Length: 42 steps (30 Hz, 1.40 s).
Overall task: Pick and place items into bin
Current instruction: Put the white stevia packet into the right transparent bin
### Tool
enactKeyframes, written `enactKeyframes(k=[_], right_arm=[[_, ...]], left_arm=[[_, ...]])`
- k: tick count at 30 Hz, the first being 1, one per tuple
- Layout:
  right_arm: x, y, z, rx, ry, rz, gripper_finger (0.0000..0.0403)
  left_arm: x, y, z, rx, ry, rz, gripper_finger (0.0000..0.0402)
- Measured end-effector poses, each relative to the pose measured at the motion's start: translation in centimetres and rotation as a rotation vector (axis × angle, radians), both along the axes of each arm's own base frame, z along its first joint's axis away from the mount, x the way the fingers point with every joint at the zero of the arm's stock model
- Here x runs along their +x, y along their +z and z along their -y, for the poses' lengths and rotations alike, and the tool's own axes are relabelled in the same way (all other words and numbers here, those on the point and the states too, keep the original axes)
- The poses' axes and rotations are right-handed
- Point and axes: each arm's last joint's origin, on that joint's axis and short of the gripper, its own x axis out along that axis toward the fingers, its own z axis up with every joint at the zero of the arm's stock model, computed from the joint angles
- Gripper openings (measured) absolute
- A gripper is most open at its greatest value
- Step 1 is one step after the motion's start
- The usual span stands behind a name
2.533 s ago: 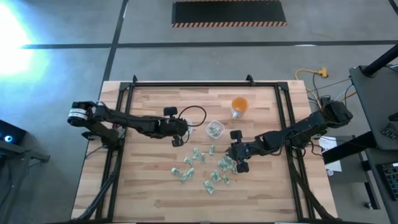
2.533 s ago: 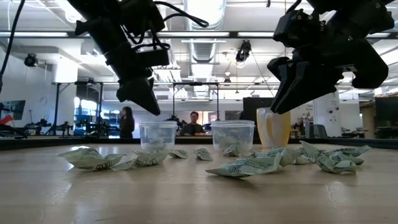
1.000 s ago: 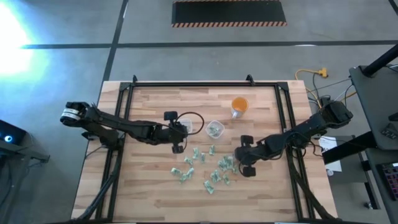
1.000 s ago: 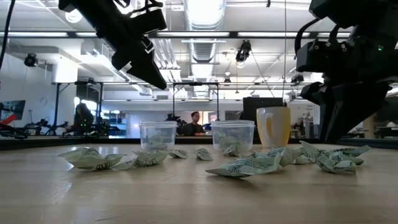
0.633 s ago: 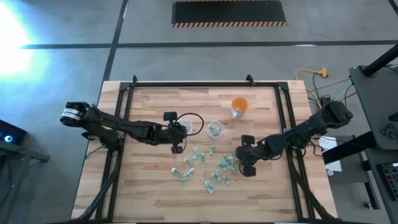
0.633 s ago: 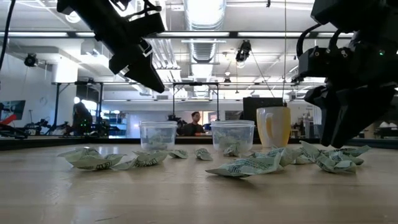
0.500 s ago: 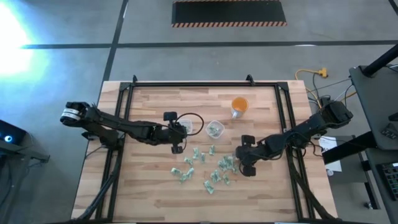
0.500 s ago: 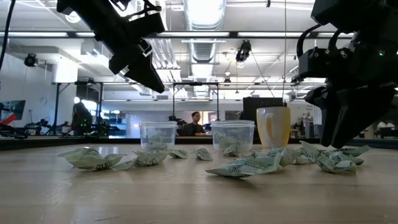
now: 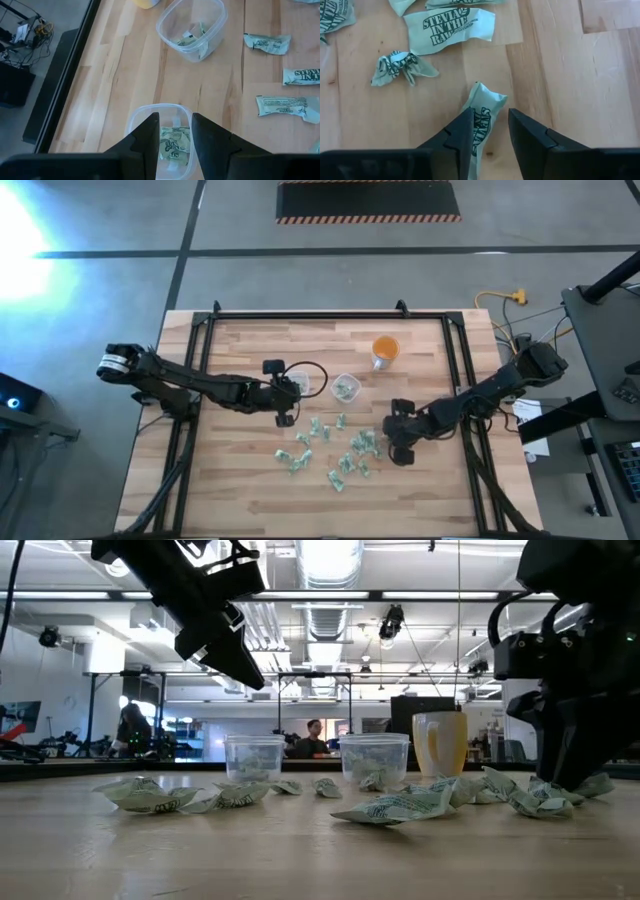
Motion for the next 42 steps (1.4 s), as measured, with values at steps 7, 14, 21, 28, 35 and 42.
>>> enactKeyframes(k=[7, 14, 21, 28, 35, 42], right_arm=[[0.0, 0.0, -0.1, -0.005, 0.012, 0.002, 0.0063], [0.1, 0.1, -0.1, -0.01, 0.031, 0.009, 0.0029], [0.7, 0.8, -0.4, -0.025, 0.078, 0.037, 0.0016], [1.5, 2.1, -0.5, -0.092, 0.122, 0.098, 0.0011], [2.8, 3.9, -0.6, -0.255, 0.159, 0.185, 0.0011], [4.3, 5.9, 0.2, -0.482, 0.094, 0.277, 0.0011]], left_arm=[[0.0, 0.0, 0.0, 0.0, 0.0, 0.001, 0.0099], [0.0, 0.0, 0.0, -0.001, 0.0, 0.006, 0.0099], [0.1, 0.0, 0.0, 0.0, -0.001, 0.008, 0.0099], [0.1, 0.0, 0.0, 0.0, -0.001, 0.008, 0.0099], [0.1, 0.0, 0.0, 0.0, -0.002, 0.007, 0.0099], [0.1, 0.0, 0.0, 0.0, -0.001, 0.007, 0.0099]])
